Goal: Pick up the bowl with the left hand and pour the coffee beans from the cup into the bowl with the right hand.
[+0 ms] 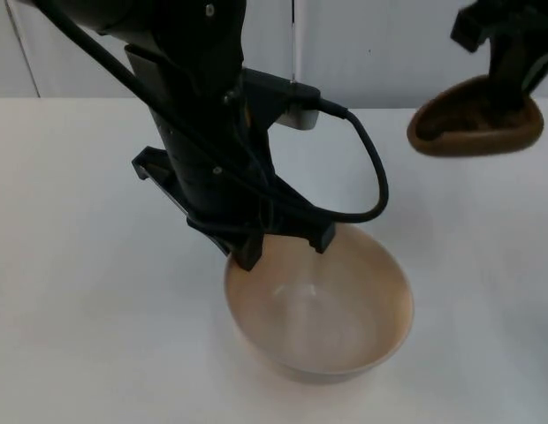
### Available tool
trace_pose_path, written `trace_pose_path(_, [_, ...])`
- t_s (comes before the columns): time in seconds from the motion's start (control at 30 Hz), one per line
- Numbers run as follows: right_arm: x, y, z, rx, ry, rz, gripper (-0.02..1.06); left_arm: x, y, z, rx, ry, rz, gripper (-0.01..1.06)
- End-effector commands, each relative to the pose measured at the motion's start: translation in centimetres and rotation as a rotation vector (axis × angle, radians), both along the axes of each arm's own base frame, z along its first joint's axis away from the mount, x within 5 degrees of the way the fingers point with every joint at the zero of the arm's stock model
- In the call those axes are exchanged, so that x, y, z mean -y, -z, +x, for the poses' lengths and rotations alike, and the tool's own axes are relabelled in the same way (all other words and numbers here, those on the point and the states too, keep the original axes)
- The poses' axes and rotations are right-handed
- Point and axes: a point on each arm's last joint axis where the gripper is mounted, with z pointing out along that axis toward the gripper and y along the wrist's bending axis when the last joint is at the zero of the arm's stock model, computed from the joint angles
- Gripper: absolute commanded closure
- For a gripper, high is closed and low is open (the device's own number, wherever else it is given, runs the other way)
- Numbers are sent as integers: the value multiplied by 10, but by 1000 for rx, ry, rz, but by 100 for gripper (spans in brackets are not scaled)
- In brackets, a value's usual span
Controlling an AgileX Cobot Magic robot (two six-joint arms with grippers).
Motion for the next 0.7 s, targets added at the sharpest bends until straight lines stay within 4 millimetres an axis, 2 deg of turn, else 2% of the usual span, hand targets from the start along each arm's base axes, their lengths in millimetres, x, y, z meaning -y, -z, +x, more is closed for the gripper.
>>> trace_pose_path(0.0, [0,-5,-8,5,-22,-5,104,2,-1,-1,-2,-5,-9,105])
trace_pose_path(0.3, [5,-14,-30,29,-20,-39,104,2,-1,-1,-2,-5,-9,105])
trace_pose_path(0.43, [-7,-6,-39,19,-53,-74,104,2,-1,-1,-2,-5,-9,105])
trace_pose_path(0.67, [-26,-5,-52,51,-94,-121,104,2,-1,-1,-2,-5,-9,105])
